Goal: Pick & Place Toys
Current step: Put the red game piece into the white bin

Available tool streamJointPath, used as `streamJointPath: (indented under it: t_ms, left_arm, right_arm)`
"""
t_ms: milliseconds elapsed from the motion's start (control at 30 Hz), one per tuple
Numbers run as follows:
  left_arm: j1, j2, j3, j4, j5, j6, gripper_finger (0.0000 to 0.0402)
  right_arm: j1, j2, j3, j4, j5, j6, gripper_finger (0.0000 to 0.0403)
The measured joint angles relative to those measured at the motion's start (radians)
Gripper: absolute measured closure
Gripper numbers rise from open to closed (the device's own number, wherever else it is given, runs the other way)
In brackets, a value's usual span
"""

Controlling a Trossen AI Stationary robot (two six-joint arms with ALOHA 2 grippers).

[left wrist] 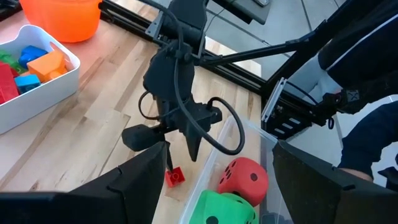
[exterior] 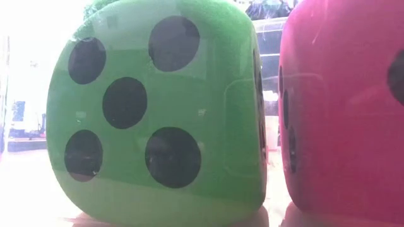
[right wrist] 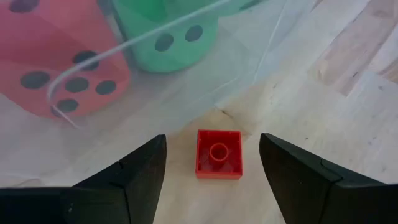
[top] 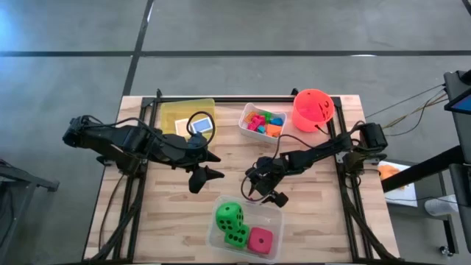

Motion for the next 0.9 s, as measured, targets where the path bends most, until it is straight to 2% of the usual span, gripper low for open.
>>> streamJointPath:
  t_ms: [233, 400, 900]
  left_arm:
    - [0.000, 0.000, 0.000, -0.002, 0.000, 0.012, 0.0121]
    - [0.000, 0.000, 0.000, -0.002, 0.000, 0.031, 0.0121]
    - [0.000, 0.000, 0.000, -0.004, 0.000, 0.032, 0.0121]
  right_arm:
    - [0.000, 0.064, 0.000, 0.032, 0.021, 0.002, 0.0151]
    - [0.003, 0.088, -0.001, 0.038, 0.098, -0.001, 0.0151]
    - [0.038, 0.118, -0.001, 0.099, 0.132, 0.012, 0.0151]
